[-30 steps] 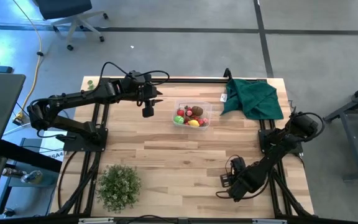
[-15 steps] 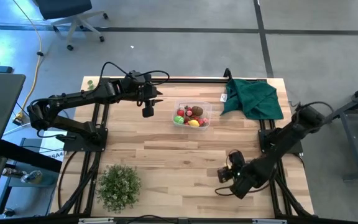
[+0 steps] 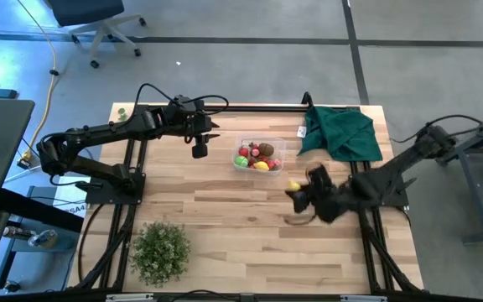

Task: Pick and placing Produce into tupperware
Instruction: Put the yellow lemon into the transparent bin

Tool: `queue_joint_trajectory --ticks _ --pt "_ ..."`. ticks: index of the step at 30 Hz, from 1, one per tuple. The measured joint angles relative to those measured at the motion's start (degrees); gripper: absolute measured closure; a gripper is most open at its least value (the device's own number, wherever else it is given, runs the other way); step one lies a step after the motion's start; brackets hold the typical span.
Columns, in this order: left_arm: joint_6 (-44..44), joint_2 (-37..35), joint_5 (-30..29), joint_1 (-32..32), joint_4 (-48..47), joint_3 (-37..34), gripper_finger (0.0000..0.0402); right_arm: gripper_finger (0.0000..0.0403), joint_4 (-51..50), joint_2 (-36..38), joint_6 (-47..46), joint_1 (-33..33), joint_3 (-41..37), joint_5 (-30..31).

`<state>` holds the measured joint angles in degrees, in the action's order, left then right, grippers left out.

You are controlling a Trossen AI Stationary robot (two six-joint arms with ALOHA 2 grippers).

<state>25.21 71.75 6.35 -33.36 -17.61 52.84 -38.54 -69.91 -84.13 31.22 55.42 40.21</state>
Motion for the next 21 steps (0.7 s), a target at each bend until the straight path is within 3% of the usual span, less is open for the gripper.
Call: queue_joint_trajectory --ticks 5,10,16,21 --pt "0.0 0.0 0.0 0.0 0.0 0.0 0.0277 0.0214 9.4 5.2 16.5 -9.7 0.0 -1.5" --pt "0.0 0.0 0.0 0.0 0.0 0.0 0.0277 0.0214 19.0 6.8 28.9 -21.7 0.0 -9.1" --pt "0.0 0.0 0.0 0.0 0.0 0.0 0.0277 0.0214 21.5 4.2 33.5 -34.8 0.1 -20.5" --pt "0.0 0.0 0.0 0.0 0.0 0.0 0.0277 0.0214 21.5 -0.3 35.6 -42.0 0.1 -27.2"
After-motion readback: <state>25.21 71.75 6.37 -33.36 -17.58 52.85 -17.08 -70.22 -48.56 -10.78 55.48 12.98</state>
